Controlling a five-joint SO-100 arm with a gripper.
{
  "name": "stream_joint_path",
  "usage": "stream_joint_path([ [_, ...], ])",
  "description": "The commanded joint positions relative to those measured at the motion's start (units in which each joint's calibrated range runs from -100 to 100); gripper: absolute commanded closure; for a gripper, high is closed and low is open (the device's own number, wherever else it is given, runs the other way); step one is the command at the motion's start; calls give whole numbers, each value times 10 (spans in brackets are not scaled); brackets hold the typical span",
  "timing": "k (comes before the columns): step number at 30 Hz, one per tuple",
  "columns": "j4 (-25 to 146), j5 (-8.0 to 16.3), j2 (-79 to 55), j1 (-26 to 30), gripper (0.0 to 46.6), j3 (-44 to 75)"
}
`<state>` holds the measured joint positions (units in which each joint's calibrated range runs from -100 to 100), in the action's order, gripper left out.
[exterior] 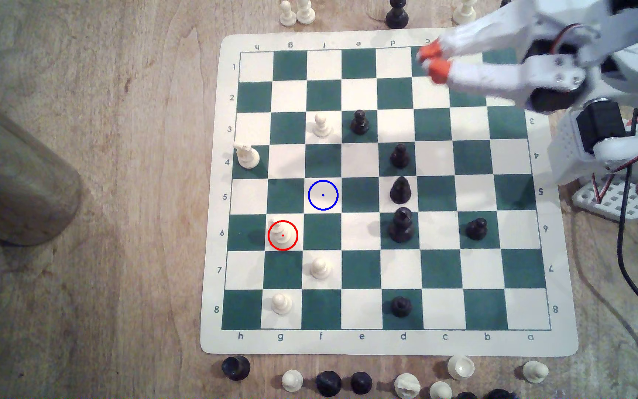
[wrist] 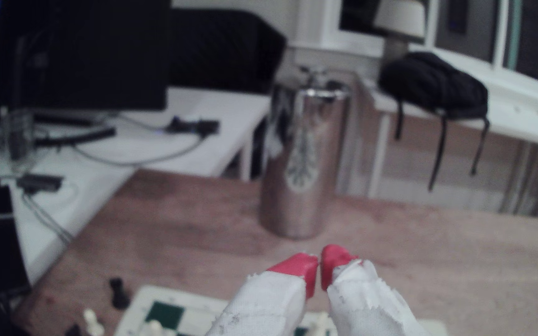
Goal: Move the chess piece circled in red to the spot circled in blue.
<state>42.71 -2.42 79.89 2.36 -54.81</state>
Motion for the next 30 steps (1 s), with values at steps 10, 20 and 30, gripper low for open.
stream_joint_path([
  [10,147,13,-310,43,379,254],
  [20,153,61,-575,92,303,458],
  [30,184,76,-734,77,291,604],
])
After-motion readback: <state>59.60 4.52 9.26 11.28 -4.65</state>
